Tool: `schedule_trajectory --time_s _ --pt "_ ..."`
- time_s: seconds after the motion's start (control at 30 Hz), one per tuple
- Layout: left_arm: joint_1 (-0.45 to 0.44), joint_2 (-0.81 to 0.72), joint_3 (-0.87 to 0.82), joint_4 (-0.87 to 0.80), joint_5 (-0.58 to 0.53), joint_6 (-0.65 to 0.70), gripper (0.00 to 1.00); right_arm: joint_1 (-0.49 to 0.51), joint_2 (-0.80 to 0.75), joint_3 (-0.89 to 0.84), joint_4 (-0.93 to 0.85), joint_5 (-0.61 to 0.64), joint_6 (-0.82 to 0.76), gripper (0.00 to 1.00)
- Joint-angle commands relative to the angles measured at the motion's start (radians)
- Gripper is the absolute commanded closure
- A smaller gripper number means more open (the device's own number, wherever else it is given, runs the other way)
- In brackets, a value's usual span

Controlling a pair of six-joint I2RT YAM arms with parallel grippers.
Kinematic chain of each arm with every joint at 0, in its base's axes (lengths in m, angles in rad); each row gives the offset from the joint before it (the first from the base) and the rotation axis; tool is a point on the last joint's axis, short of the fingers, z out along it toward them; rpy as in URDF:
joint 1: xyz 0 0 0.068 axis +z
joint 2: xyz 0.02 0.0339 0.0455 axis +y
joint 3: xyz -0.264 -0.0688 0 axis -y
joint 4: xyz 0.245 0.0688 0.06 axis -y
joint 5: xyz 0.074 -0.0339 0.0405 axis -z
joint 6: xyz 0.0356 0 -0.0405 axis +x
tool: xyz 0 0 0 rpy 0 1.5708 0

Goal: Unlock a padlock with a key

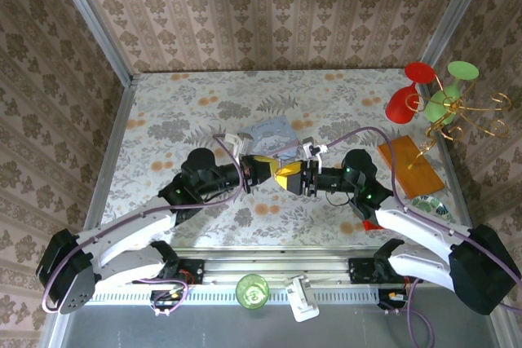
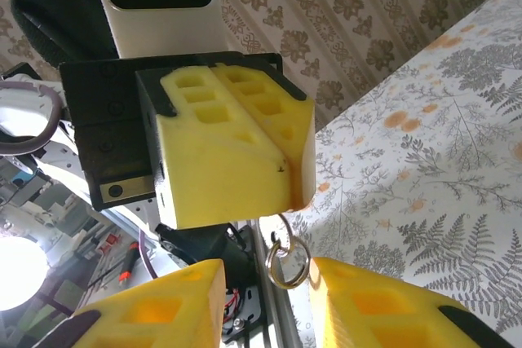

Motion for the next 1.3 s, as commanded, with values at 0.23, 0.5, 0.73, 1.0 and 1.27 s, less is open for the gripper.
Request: schedule_trajectory --time_s 0.23,0.5,0.73,1.0,1.27 --pt "-0.009 -0.021 -0.028 0.084 -0.038 0.012 1.0 0.002 0.053 -0.005 0.192 -0.022 0.08 0.82" --pt "-0.01 -0.008 -0.043 0.126 -0.054 -0.001 1.0 0.013 0.063 -0.02 0.22 -0.003 0.092 0.97" --pt "-0.01 -0.009 -0.053 0.125 -0.079 0.005 1.0 0.027 0.064 -0.01 0.21 -0.01 0.097 0.89" --pt "-0.013 0.003 -0.047 0.118 -0.09 0.022 1.0 0.035 0.057 -0.007 0.194 -0.004 0.084 0.79" --pt "-0.017 0.011 -0.045 0.114 -0.087 0.028 1.0 0.037 0.038 -0.022 0.206 0.012 0.074 0.89"
